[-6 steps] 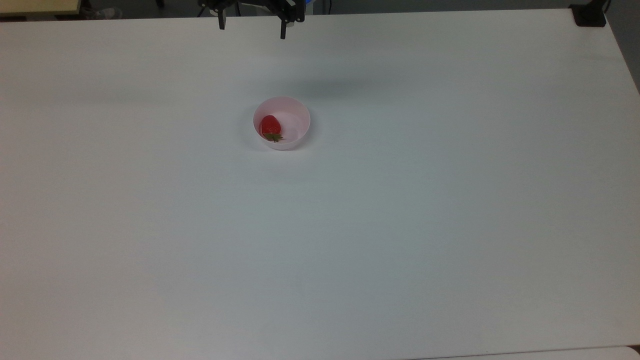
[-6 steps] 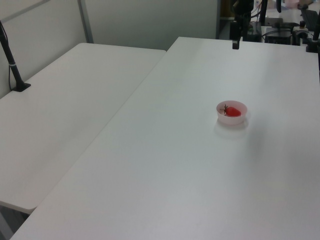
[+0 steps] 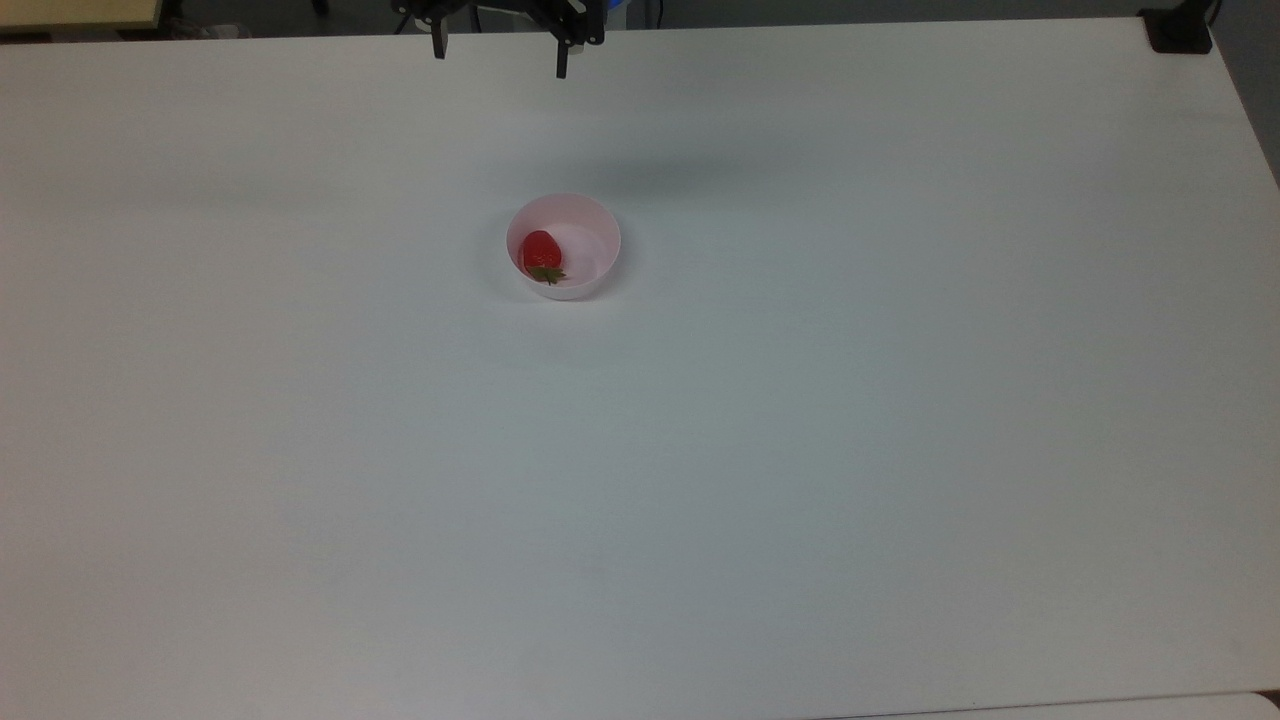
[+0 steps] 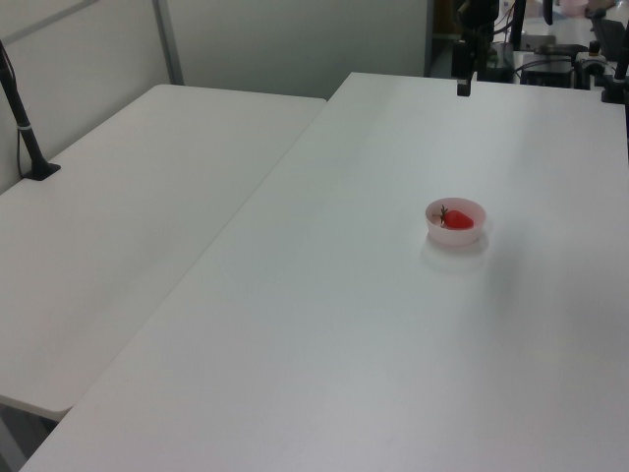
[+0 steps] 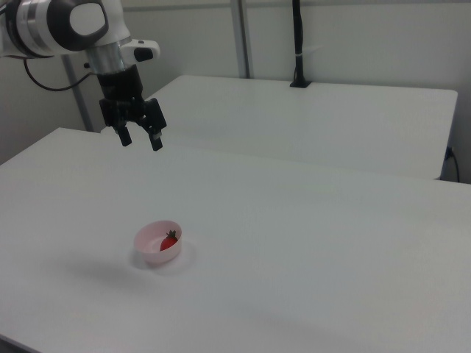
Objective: Pick up strawberry from bowl
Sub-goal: 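Move the open gripper over the pink bowl and lower toward it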
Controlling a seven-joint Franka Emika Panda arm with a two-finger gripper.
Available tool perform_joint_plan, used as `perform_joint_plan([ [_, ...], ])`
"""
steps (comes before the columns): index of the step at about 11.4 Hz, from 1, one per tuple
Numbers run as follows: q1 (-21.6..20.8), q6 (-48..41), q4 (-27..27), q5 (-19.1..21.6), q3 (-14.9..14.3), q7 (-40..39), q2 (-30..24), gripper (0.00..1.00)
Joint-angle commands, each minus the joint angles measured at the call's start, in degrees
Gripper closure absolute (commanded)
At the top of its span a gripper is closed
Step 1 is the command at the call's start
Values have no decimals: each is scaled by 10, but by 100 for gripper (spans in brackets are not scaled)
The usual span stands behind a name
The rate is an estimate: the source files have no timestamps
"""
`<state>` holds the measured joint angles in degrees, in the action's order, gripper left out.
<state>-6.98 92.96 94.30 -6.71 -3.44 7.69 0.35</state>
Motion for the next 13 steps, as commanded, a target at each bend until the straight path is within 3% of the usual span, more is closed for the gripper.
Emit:
perform_joint_plan([
  [1, -6, -10, -3, 9, -8, -4, -3, 0],
  [5, -5, -7, -3, 9, -8, -13, 4, 0],
  [10, -3, 23, 23, 9, -8, -82, 42, 0],
  [13, -4, 59, 65, 10, -7, -73, 55, 12],
])
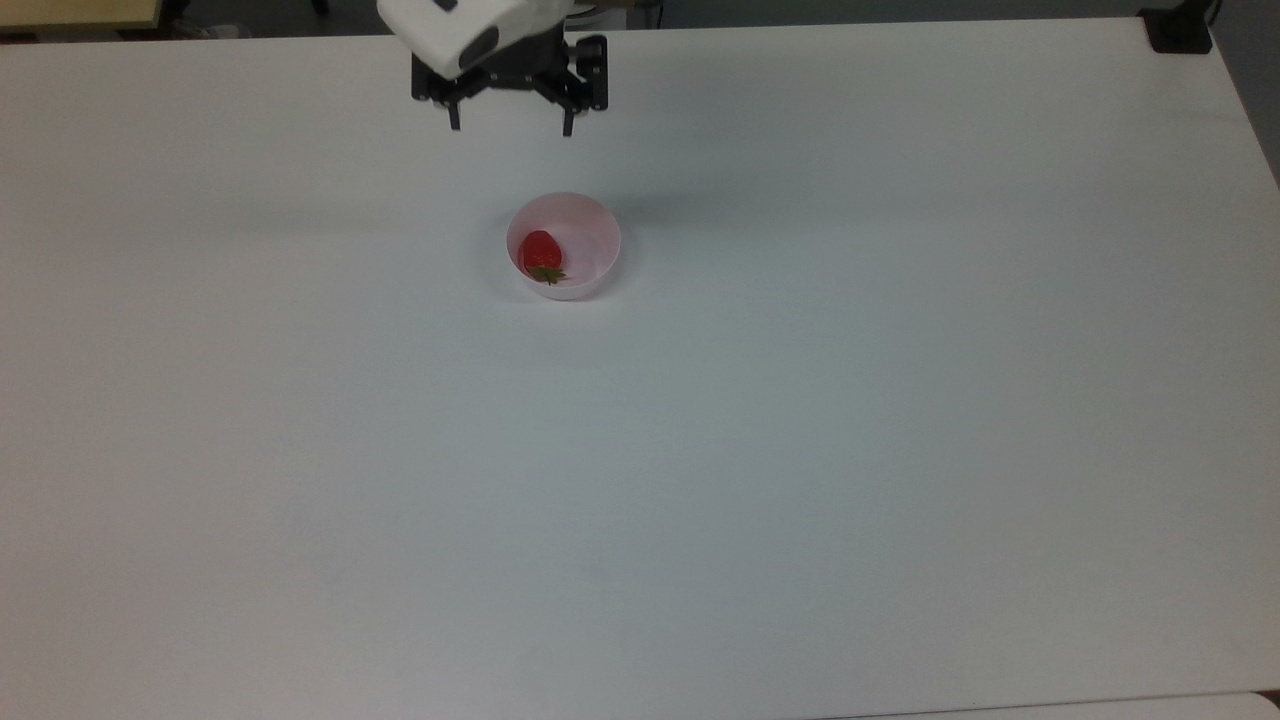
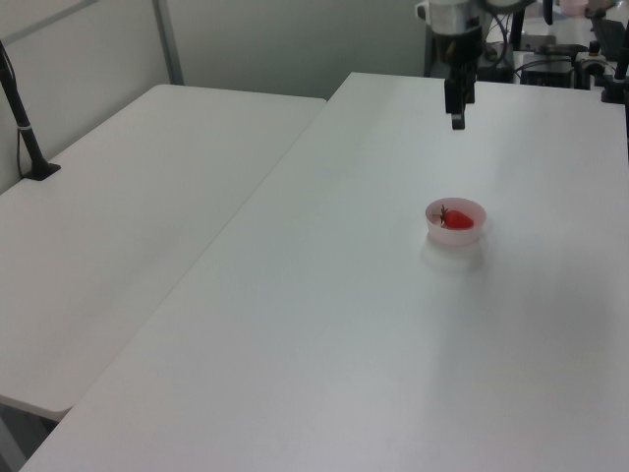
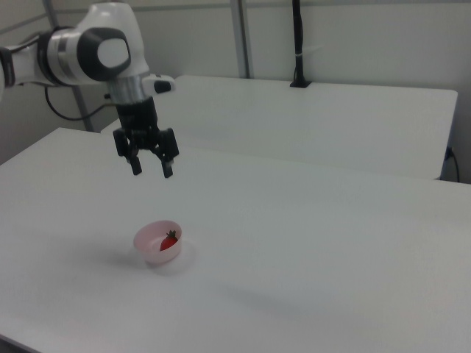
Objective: Pick up strawberry from bowl
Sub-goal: 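Move the open gripper over the pink bowl and lower toward it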
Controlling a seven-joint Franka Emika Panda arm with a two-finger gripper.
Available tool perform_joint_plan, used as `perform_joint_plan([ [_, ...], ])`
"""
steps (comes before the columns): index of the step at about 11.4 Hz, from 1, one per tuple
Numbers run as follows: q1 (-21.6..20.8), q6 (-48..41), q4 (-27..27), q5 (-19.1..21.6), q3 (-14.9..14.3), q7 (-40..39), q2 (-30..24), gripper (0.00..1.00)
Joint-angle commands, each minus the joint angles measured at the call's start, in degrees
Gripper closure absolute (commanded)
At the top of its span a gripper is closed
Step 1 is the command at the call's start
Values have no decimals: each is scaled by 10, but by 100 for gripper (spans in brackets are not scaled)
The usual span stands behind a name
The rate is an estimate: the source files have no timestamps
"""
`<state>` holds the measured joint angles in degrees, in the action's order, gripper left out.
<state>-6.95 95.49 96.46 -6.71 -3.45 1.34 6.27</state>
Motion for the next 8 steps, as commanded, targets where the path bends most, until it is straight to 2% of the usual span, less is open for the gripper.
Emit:
perform_joint_plan([
  [1, -5, 40, 53, 10, -6, 11, 4, 18],
  [2, -9, 53, 69, 10, -5, 48, 17, 21],
  [5, -8, 101, 115, 10, -4, 78, 40, 23],
  [8, -11, 144, 118, 10, -4, 110, 77, 23],
])
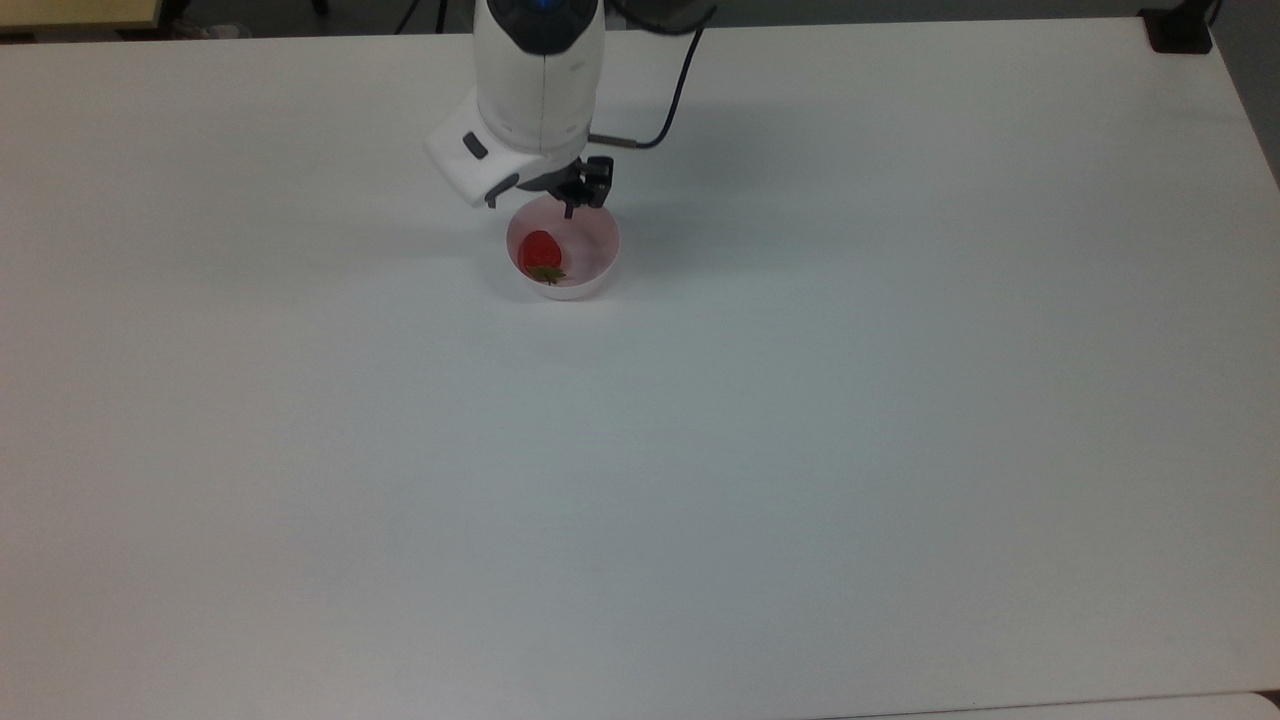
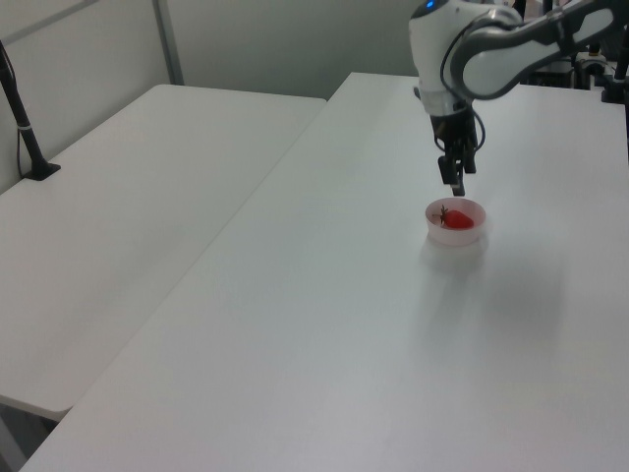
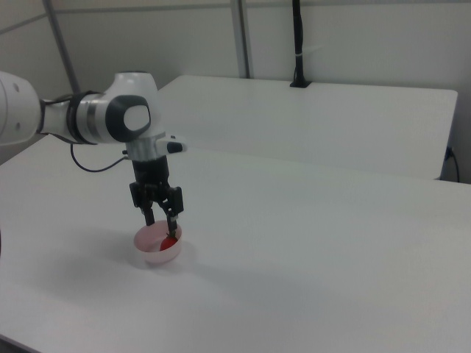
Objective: Pick up strawberry from bowl
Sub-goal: 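Lower the gripper into the bowl and close on the red strawberry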
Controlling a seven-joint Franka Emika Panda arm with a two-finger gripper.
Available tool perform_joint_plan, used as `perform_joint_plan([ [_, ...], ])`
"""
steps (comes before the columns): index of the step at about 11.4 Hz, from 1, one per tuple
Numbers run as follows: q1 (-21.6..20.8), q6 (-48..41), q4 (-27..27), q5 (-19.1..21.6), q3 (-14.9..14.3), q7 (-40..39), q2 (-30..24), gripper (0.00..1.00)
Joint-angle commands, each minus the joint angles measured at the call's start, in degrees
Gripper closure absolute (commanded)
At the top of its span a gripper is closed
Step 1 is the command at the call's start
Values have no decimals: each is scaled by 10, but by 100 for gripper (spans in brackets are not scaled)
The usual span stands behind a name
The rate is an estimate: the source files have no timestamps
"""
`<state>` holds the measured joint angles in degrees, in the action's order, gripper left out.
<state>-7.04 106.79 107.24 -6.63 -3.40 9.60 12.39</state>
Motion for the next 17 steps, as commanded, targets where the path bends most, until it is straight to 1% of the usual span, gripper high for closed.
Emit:
perform_joint_plan([
  [1, -11, 46, 11, 9, -4, 36, 28, 23],
  [2, -11, 59, 10, 9, -2, 42, 39, 23],
  [3, -11, 66, 10, 9, 5, 44, 45, 25],
  [4, -10, 66, 10, 9, 8, 44, 46, 25],
  [8, -10, 67, 10, 9, 8, 59, 47, 25],
  [9, -11, 67, 10, 8, 8, 59, 53, 26],
  [10, -10, 68, 10, 7, 9, 59, 57, 29],
  [11, -10, 69, 10, 7, 9, 59, 61, 29],
  [13, -10, 91, 10, 7, 9, 60, 70, 29],
  [15, -10, 96, 9, 7, 9, 62, 76, 29],
  [16, -10, 97, 8, 7, 10, 63, 76, 36],
  [17, -10, 97, 7, 7, 10, 63, 76, 49],
])
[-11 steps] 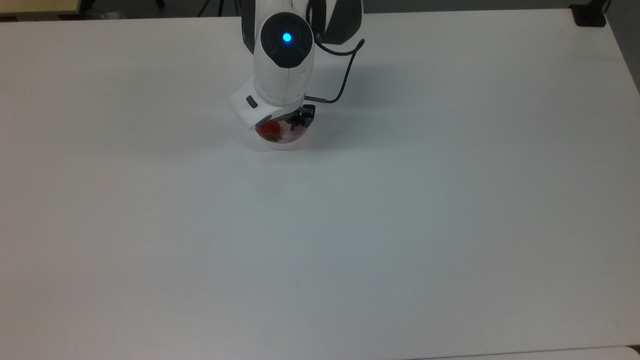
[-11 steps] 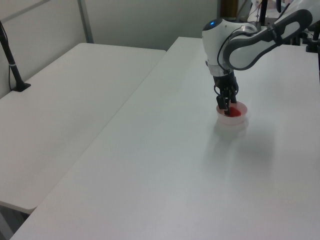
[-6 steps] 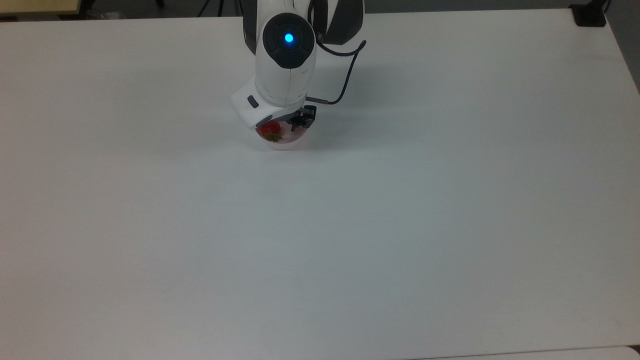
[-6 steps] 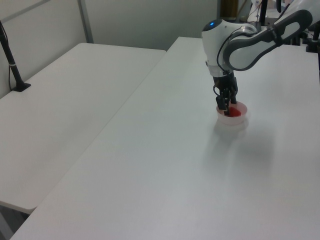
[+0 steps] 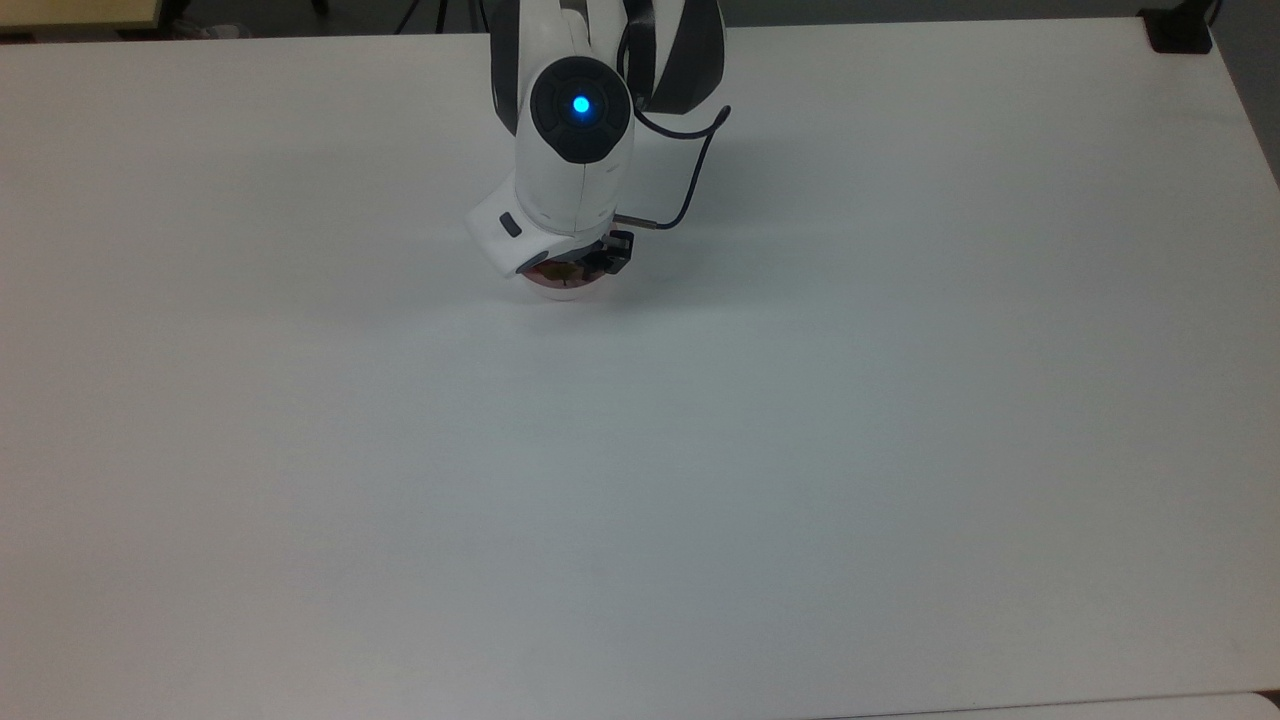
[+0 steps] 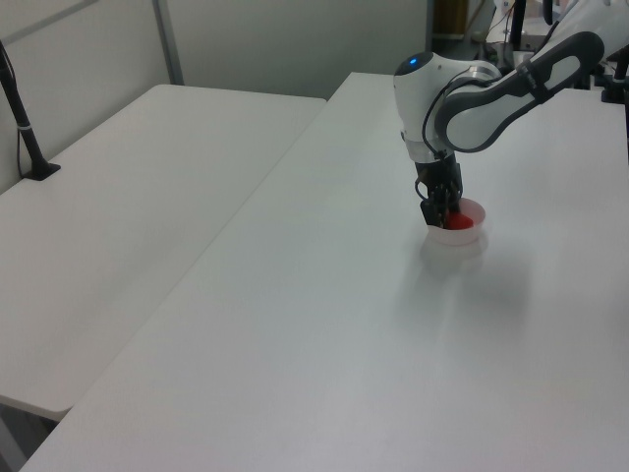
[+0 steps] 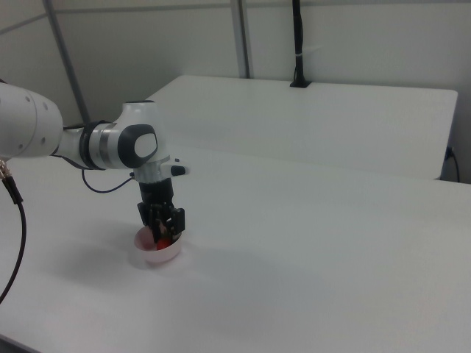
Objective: Pick up strawberry from bowl
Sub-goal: 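Lower the gripper into the bowl and close on the red strawberry, then lift the strawberry out of the bowl and move it aside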
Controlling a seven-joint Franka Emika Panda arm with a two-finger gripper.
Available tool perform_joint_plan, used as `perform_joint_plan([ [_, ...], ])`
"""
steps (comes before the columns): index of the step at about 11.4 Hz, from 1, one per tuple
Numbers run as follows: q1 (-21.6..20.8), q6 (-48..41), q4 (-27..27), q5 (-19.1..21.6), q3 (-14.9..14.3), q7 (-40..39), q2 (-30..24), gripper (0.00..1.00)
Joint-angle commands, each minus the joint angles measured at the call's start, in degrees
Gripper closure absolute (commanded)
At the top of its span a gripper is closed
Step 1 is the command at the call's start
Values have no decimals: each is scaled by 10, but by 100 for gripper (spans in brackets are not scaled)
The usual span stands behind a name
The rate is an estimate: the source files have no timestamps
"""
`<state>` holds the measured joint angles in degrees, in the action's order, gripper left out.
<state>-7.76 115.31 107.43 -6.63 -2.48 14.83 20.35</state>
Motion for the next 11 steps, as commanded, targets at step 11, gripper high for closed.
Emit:
perform_joint_plan([
  [11, 28, -104, -77, 7, 7, -65, -56, 68],
])
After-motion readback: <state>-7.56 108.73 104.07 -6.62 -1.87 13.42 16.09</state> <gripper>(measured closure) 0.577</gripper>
